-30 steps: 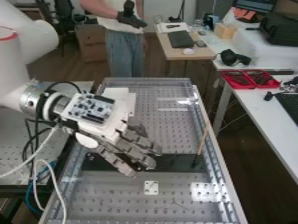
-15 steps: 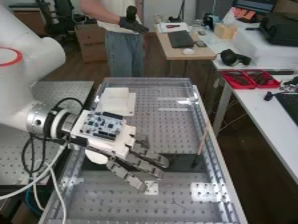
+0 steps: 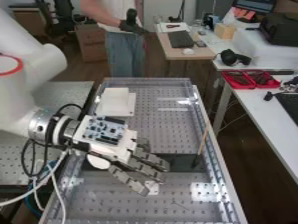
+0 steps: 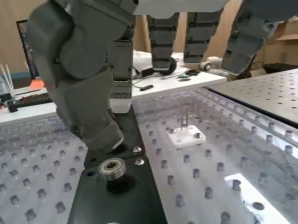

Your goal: Grab the bearing and place it in the white container

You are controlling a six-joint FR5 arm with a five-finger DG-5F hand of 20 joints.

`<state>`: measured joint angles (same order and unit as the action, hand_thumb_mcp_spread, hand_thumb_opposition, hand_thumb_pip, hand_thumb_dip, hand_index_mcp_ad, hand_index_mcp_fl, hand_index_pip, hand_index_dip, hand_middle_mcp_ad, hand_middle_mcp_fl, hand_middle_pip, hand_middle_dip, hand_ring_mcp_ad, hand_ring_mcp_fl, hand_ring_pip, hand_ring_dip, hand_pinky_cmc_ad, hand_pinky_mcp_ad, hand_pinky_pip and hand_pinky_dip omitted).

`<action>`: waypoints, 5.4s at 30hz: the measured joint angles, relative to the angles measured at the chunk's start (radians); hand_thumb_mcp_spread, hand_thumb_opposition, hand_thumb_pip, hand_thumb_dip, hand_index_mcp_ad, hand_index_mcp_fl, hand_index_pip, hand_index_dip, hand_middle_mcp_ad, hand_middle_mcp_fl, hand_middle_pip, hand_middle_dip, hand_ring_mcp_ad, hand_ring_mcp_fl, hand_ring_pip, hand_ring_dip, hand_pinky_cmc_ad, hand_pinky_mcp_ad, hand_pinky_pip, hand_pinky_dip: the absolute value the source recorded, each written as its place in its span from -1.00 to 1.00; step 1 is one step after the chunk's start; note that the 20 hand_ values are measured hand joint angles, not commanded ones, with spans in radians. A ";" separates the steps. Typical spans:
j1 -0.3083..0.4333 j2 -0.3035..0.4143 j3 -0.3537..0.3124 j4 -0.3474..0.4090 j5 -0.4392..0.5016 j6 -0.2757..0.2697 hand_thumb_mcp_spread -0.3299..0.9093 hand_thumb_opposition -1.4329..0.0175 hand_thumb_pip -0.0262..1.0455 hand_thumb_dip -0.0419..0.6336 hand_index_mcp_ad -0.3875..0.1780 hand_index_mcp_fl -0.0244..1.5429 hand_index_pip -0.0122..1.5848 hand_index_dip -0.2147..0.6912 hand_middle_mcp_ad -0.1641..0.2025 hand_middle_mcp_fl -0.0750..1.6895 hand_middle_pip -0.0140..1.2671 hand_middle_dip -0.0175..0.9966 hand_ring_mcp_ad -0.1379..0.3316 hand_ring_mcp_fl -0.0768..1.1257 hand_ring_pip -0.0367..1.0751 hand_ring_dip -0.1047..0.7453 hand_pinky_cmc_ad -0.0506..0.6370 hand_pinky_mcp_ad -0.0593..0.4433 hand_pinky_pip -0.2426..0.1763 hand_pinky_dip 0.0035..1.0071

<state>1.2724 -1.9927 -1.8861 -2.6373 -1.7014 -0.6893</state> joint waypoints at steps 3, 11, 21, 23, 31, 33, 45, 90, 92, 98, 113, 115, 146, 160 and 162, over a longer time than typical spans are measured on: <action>0.001 -0.006 -0.005 0.012 -0.004 -0.011 0.36 -0.26 0.10 0.16 -0.19 -0.92 0.57 0.10 0.25 -0.89 -0.76 -0.59 0.13 -0.87 -0.75 -0.53 0.26 0.41 -0.22 -0.62; 0.014 -0.011 -0.037 0.066 -0.003 -0.044 0.38 -0.26 0.10 0.16 -0.20 -0.90 0.60 0.10 0.27 -0.89 -0.76 -0.56 0.15 -0.87 -0.74 -0.53 0.26 0.40 -0.21 -0.62; 0.025 -0.024 -0.052 0.106 -0.008 -0.109 0.38 -0.26 0.10 0.16 -0.23 -0.86 0.63 0.09 0.26 -0.89 -0.75 -0.56 0.07 -0.87 -0.75 -0.53 0.26 0.38 -0.20 -0.62; 0.024 -0.026 -0.052 0.108 -0.009 -0.112 0.38 -0.26 0.10 0.16 -0.22 -0.86 0.64 0.09 0.26 -0.89 -0.75 -0.56 0.07 -0.87 -0.75 -0.53 0.26 0.36 -0.20 -0.62; 0.017 -0.032 -0.043 0.096 -0.022 -0.124 0.38 -0.26 0.10 0.16 -0.23 -0.83 0.64 0.09 0.26 -0.89 -0.76 -0.56 0.07 -0.87 -0.75 -0.54 0.25 0.34 -0.20 -0.62; 0.015 -0.031 -0.041 0.092 -0.027 -0.128 0.38 -0.26 0.10 0.16 -0.23 -0.83 0.64 0.09 0.26 -0.89 -0.76 -0.56 0.07 -0.87 -0.75 -0.53 0.26 0.34 -0.20 -0.62; 0.012 -0.030 -0.038 0.087 -0.040 -0.144 0.38 -0.26 0.10 0.16 -0.22 -0.83 0.66 0.06 0.25 -0.89 -0.76 -0.56 0.02 -0.87 -0.75 -0.53 0.25 0.34 -0.20 -0.62; 0.014 -0.049 -0.034 0.086 -0.033 -0.120 0.37 -0.26 0.10 0.16 -0.22 -0.77 0.68 0.01 0.24 -0.89 -0.76 -0.56 0.02 -0.87 -0.75 -0.53 0.23 0.34 -0.20 -0.62; 0.014 -0.049 -0.034 0.087 -0.033 -0.117 0.37 -0.26 0.10 0.16 -0.23 -0.77 0.68 0.01 0.24 -0.89 -0.76 -0.56 0.02 -0.87 -0.75 -0.53 0.23 0.34 -0.20 -0.62; 0.013 -0.049 -0.033 0.087 -0.034 -0.117 0.36 -0.26 0.10 0.16 -0.23 -0.77 0.68 -0.01 0.24 -0.89 -0.76 -0.56 0.01 -0.87 -0.74 -0.53 0.23 0.34 -0.20 -0.62; 0.012 -0.059 -0.027 0.089 -0.035 -0.112 0.36 -0.26 0.10 0.16 -0.23 -0.75 0.68 -0.02 0.24 -0.89 -0.75 -0.56 0.02 -0.87 -0.74 -0.53 0.23 0.34 -0.20 -0.62; 0.012 -0.060 -0.027 0.089 -0.036 -0.111 0.36 -0.26 0.10 0.16 -0.23 -0.75 0.68 -0.02 0.24 -0.89 -0.76 -0.56 0.02 -0.87 -0.75 -0.53 0.23 0.34 -0.20 -0.62; 0.014 -0.066 -0.023 0.098 -0.033 -0.099 0.57 -0.35 0.12 0.17 -0.35 -0.63 0.80 -0.05 0.25 -0.89 -0.75 -0.56 0.01 -0.87 -0.75 -0.53 0.22 0.34 -0.13 -0.62; 0.012 -0.001 -0.033 0.096 -0.045 -0.106 0.57 -0.37 0.09 0.15 -0.48 -0.59 0.80 -0.05 0.24 -0.88 -0.76 -0.56 0.01 -0.87 -0.75 -0.53 0.23 0.34 -0.13 -0.62; 0.017 0.020 -0.040 0.096 -0.045 -0.109 0.57 -0.37 0.09 0.15 -0.48 -0.59 0.80 -0.05 0.24 -0.88 -0.76 -0.56 0.01 -0.87 -0.75 -0.53 0.23 0.34 -0.13 -0.62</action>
<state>1.2896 -1.9731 -1.9265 -2.5417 -1.7465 -0.7982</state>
